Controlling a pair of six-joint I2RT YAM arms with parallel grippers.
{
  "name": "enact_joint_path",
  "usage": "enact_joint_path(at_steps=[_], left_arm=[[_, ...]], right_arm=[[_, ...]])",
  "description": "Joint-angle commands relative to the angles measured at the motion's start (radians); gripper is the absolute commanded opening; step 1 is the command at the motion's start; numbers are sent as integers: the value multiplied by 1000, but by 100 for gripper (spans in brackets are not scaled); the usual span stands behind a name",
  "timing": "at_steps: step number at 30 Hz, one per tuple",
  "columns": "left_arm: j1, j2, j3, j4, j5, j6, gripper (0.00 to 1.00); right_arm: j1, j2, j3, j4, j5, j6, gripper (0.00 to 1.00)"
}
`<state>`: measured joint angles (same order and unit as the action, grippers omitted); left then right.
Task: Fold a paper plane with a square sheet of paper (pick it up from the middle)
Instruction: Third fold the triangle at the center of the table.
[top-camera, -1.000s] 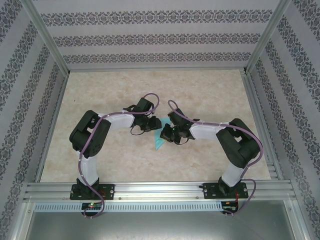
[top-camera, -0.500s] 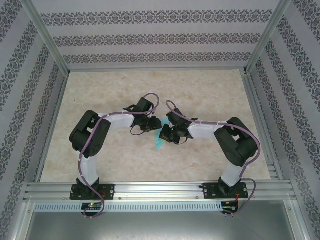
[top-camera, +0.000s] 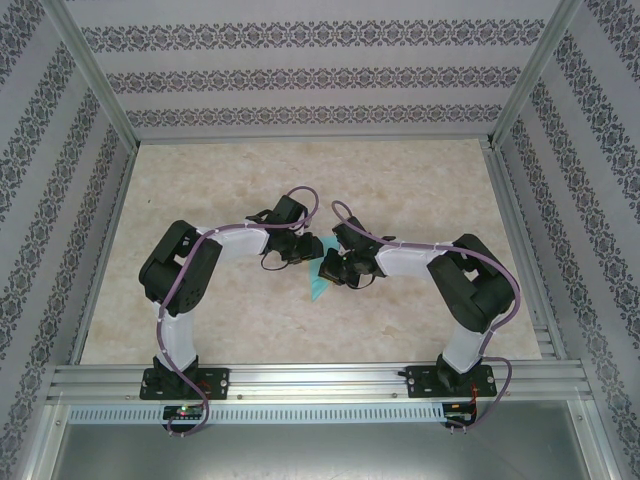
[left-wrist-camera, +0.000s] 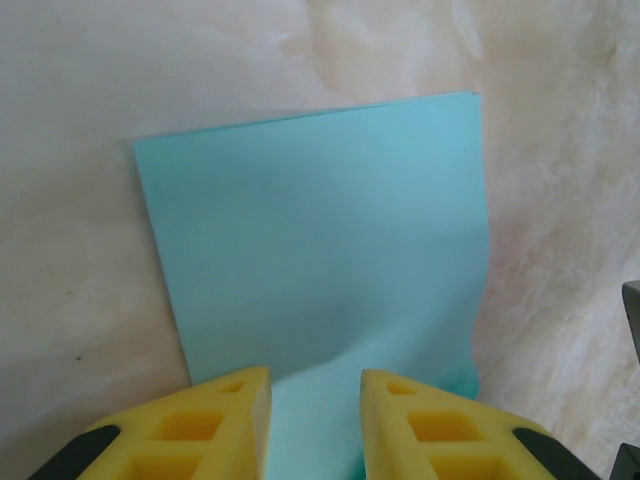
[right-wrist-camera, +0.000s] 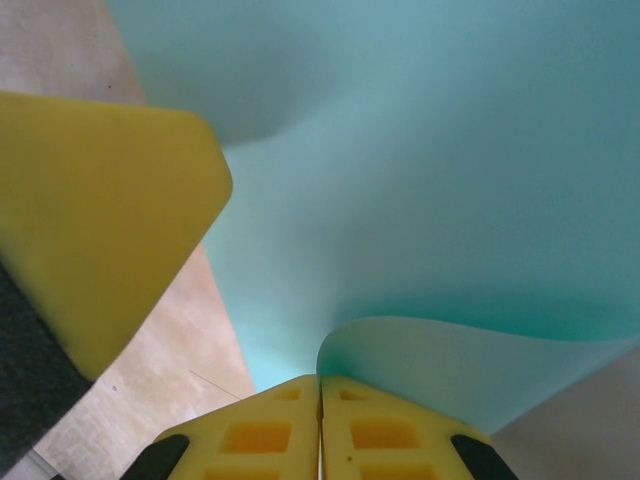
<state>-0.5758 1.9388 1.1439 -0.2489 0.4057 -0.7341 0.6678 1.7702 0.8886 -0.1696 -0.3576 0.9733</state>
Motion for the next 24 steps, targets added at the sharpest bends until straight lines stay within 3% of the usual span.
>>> enact_joint_path(at_steps=[1, 13, 24], left_arm=[[11, 22, 6, -17, 19, 17, 30], [11, 20, 6, -18, 21, 17, 30], [46, -67, 3, -24, -4, -11, 32]], right_arm=[[12, 26, 21, 14, 14, -15, 10], [11, 41, 21, 22, 11, -18, 10], [9, 48, 17, 11, 14, -29, 34]])
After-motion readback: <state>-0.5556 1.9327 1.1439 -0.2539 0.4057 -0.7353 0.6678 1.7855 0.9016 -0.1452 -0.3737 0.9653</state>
